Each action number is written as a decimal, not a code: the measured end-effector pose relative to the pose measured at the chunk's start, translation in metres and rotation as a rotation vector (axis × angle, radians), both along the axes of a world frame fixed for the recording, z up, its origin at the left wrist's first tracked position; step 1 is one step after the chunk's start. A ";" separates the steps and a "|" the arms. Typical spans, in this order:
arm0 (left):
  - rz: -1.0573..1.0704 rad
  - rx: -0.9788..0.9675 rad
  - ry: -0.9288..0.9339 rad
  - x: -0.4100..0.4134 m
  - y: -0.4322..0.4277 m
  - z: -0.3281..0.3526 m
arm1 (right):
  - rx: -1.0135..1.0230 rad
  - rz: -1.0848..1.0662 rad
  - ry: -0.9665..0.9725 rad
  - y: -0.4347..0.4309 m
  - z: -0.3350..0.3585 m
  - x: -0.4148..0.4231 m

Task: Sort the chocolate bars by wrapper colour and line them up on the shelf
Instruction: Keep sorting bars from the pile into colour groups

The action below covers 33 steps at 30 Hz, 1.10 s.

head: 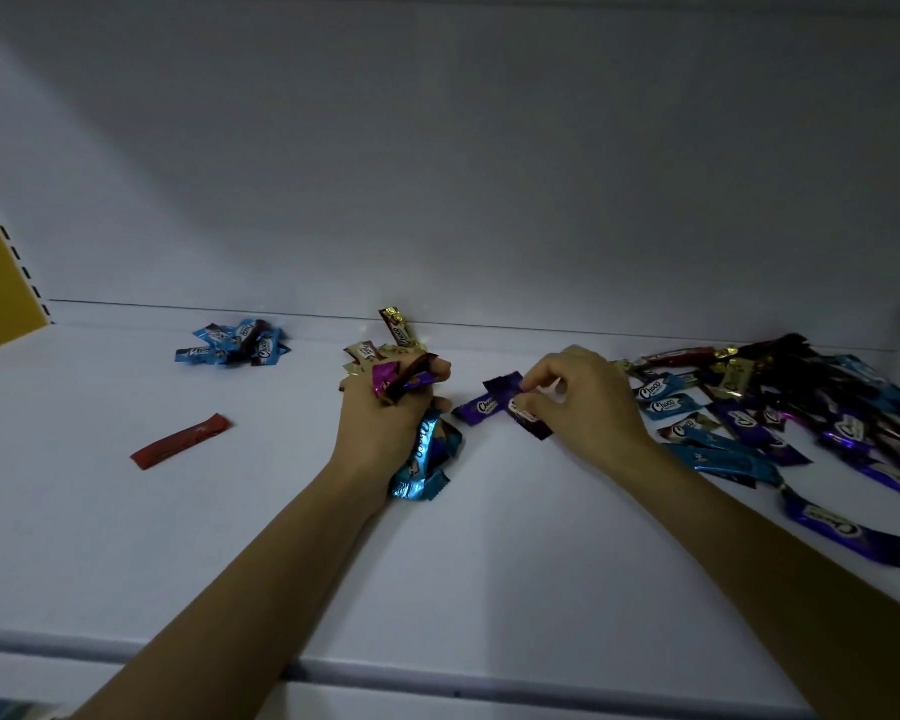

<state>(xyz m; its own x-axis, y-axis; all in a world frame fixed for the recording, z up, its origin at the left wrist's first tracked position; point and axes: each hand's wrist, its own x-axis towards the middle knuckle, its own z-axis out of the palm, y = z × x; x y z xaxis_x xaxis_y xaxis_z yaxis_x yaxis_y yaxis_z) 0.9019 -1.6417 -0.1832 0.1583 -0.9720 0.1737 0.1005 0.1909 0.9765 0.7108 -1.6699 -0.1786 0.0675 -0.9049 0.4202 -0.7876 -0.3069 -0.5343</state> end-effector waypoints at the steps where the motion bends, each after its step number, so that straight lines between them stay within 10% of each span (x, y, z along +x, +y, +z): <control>1: -0.010 -0.004 -0.028 0.000 0.001 0.001 | -0.067 -0.018 0.091 0.001 0.000 0.000; 14: -0.043 -0.127 -0.294 -0.001 0.004 0.004 | -0.333 0.468 0.058 0.034 0.020 0.045; 27: -0.008 0.027 -0.267 -0.003 0.001 0.002 | -0.082 0.324 -0.612 0.018 0.024 0.036; 33: -0.037 0.073 -0.137 -0.002 -0.002 0.001 | -0.056 0.146 -0.633 0.003 0.017 0.019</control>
